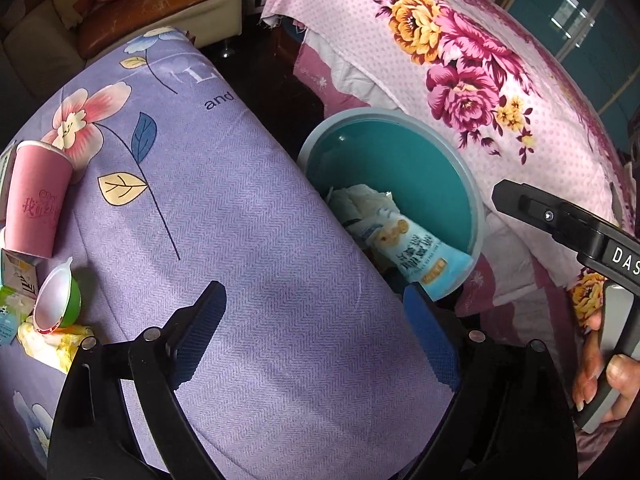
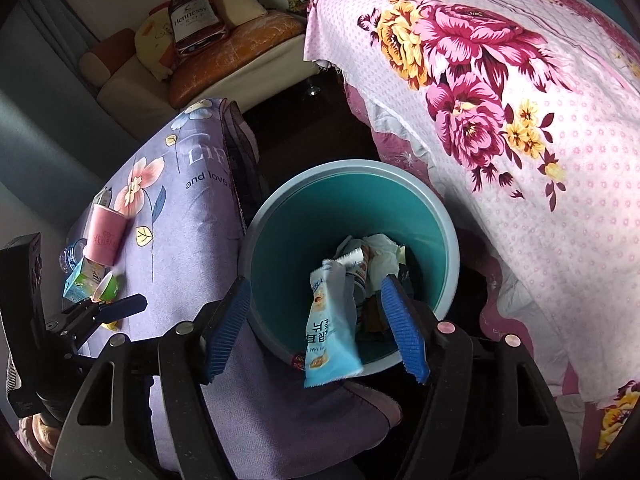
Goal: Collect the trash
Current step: 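Open both grippers to drop the cup and snack bag into the bin, then reach both grippers back toward the remaining items on the table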
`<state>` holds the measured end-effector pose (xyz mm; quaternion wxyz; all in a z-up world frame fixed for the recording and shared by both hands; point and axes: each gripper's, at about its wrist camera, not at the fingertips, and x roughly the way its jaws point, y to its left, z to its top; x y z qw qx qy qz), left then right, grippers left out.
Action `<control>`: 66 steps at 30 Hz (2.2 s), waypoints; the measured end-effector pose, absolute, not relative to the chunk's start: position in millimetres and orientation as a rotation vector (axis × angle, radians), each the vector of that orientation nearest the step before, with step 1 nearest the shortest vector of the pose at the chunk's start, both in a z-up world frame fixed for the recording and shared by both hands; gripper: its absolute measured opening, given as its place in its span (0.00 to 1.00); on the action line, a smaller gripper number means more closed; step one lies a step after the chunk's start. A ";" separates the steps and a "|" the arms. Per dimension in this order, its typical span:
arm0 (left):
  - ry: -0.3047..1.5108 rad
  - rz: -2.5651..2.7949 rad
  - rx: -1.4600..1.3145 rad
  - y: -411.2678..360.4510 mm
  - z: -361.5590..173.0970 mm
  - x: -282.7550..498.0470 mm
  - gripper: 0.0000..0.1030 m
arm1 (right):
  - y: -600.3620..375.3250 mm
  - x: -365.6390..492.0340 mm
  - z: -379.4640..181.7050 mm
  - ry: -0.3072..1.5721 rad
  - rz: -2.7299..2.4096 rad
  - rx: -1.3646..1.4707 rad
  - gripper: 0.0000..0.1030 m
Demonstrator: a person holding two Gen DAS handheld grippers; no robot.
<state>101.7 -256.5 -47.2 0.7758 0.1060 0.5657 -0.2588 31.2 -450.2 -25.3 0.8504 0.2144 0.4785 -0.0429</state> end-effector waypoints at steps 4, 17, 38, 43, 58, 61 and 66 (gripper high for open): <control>1.218 -0.547 0.209 -242.3 -44.5 99.4 0.88 | -439.9 33.8 -22.4 1.023 -0.081 0.449 0.72; 1.193 -0.481 0.115 -172.2 -30.3 100.3 0.90 | -378.3 48.6 -14.7 1.076 -0.005 0.391 0.78; 1.105 -0.209 -0.002 39.3 -14.1 130.2 0.91 | -236.8 116.6 -11.4 1.182 0.202 0.271 0.80; 1.110 -0.118 -0.065 83.0 -24.2 146.5 0.91 | -200.9 142.8 -23.3 1.227 0.276 0.276 0.80; 1.102 -0.280 -0.069 81.4 -43.4 165.8 0.87 | -163.7 177.6 -55.8 1.290 0.280 0.244 0.46; 1.099 -0.305 -0.048 72.8 -42.8 160.4 0.78 | -160.3 178.0 -58.3 1.282 0.280 0.210 0.25; 1.113 -0.378 -0.017 50.9 -40.6 147.7 0.62 | -164.0 168.5 -55.6 1.243 0.258 0.155 0.07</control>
